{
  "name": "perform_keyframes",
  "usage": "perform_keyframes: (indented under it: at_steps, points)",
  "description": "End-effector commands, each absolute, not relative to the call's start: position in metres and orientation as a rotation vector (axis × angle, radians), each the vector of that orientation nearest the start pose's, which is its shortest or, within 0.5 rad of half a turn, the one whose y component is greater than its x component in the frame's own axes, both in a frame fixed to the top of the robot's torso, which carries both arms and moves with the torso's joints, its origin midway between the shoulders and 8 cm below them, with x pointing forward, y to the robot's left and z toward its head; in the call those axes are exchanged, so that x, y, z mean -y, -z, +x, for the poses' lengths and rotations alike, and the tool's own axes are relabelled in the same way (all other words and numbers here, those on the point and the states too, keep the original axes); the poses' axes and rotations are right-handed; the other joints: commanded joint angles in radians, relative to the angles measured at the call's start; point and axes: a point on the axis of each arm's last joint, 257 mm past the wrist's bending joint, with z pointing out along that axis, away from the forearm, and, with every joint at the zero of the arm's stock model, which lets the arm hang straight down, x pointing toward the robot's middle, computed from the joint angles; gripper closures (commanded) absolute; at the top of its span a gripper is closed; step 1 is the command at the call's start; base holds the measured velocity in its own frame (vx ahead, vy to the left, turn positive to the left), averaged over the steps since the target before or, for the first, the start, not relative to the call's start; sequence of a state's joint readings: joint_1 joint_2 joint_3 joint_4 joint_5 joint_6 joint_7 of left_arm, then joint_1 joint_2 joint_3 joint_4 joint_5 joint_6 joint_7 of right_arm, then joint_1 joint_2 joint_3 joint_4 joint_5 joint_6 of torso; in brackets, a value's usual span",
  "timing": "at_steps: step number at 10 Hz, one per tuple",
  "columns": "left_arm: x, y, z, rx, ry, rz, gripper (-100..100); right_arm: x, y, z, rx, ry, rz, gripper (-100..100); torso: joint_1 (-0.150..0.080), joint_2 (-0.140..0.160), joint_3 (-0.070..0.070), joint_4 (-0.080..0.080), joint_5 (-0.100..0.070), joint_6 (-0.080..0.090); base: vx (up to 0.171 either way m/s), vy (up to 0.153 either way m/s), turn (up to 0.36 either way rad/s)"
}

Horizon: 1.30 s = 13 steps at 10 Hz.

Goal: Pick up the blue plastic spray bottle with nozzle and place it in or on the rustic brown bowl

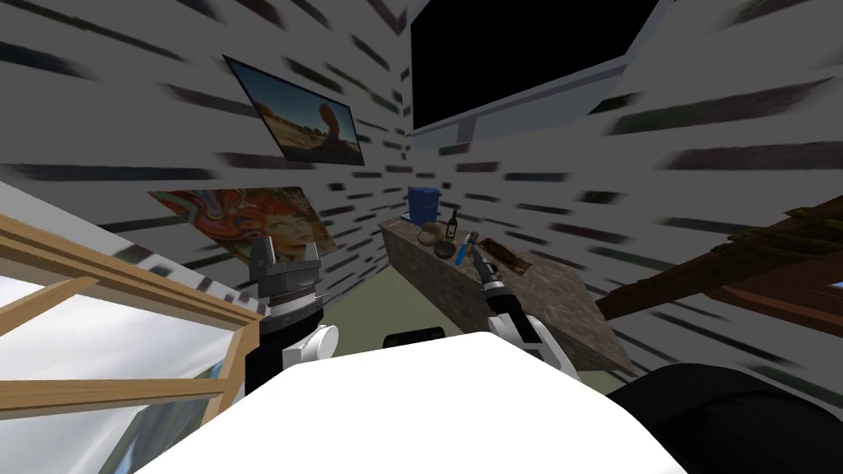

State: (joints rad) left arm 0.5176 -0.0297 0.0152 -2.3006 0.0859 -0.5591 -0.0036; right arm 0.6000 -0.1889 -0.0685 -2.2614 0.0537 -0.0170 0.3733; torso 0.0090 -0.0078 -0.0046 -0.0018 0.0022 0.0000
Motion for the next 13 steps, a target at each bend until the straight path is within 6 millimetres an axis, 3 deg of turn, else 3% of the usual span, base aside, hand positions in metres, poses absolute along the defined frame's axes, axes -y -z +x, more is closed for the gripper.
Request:
perform_keyframes:
  at_steps: [1, 7, 13]
  points:
    - [-0.298, -0.039, 0.324, -0.486, 1.34, -0.675, 0, 0.345, 0.138, 0.378, -1.332, -0.553, 0.706, -100, 0.0, 0.0, 0.0, 0.0, 0.0, 0.0, 0.157, 0.16, -0.146]
    - [-0.298, -0.039, 0.324, -0.486, 1.34, -0.675, 0, 0.377, 0.175, 0.371, -1.452, -0.369, 0.73, -100, 0.002, -0.001, -0.001, 0.0, 0.0, 0.0, 0.103, 0.136, -0.069]
    - [-0.298, -0.039, 0.324, -0.486, 1.34, -0.675, 0, 0.432, 0.216, 0.349, -1.602, -0.077, 0.717, -100, -0.003, -0.001, -0.001, 0.0, 0.0, 0.0, 0.121, 0.126, -0.09]
